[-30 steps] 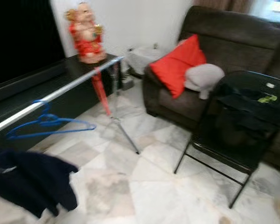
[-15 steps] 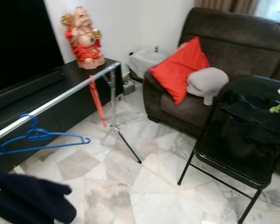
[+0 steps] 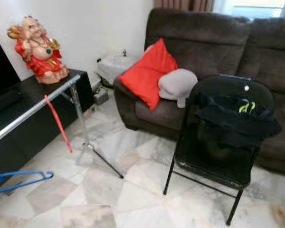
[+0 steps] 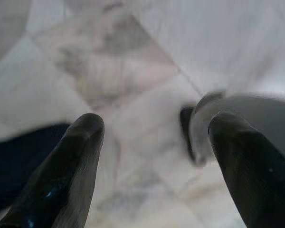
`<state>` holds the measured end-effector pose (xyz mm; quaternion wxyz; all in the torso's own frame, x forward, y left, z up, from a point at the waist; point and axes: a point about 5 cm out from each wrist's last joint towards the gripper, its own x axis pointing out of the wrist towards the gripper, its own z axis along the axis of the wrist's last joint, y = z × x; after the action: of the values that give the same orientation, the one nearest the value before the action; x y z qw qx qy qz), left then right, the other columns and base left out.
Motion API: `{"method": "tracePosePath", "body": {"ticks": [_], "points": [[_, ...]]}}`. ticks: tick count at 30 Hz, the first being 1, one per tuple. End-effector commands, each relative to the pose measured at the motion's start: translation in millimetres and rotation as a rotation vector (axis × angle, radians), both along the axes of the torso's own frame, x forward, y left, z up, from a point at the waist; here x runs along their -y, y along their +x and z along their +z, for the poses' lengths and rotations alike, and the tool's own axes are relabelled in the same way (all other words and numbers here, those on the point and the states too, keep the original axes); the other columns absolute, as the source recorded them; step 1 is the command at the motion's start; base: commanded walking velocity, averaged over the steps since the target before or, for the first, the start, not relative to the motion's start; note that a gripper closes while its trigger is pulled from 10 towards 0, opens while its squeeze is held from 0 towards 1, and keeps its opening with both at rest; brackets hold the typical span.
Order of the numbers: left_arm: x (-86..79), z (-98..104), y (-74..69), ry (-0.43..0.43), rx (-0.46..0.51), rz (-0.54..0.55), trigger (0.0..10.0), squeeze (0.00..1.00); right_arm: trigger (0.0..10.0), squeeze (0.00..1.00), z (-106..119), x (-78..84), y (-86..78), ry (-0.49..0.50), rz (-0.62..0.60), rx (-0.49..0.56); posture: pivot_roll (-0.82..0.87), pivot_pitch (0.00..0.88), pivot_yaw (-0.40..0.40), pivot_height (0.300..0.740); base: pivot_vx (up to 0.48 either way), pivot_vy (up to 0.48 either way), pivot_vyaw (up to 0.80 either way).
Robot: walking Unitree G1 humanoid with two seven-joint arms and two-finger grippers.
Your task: Hang hanger
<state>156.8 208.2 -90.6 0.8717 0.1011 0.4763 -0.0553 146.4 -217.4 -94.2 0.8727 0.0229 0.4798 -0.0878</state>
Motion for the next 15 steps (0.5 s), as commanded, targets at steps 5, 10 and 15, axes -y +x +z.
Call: {"method": "tracePosePath", "body": {"ticks": [5, 10, 15], "points": [[-7.0, -6.3, -18.5, 0.014, -0.067, 0.013, 10.0, 0.0, 10.0, 0.0, -1.2, -22.1, 6.5, 0.041, 0.022, 0.018, 0.1, 0.0, 0.029, 0.74, 0.269, 0.0, 0.0], [-7.0, -6.2, -18.2, 0.014, -0.067, 0.014, 10.0, 0.0, 10.0, 0.0, -0.3, -32.0, 12.3, 0.047, 0.027, 0.027, 0.1, 0.0, 0.027, 0.74, 0.269, 0.0, 0.0], [-6.8, -6.2, -18.2, 0.014, -0.066, 0.014, 10.0, 0.0, 10.0, 0.0, 0.2, -39.2, 15.5, 0.049, 0.03, 0.032, 0.1, 0.0, 0.027, 0.74, 0.269, 0.0, 0.0]]}}
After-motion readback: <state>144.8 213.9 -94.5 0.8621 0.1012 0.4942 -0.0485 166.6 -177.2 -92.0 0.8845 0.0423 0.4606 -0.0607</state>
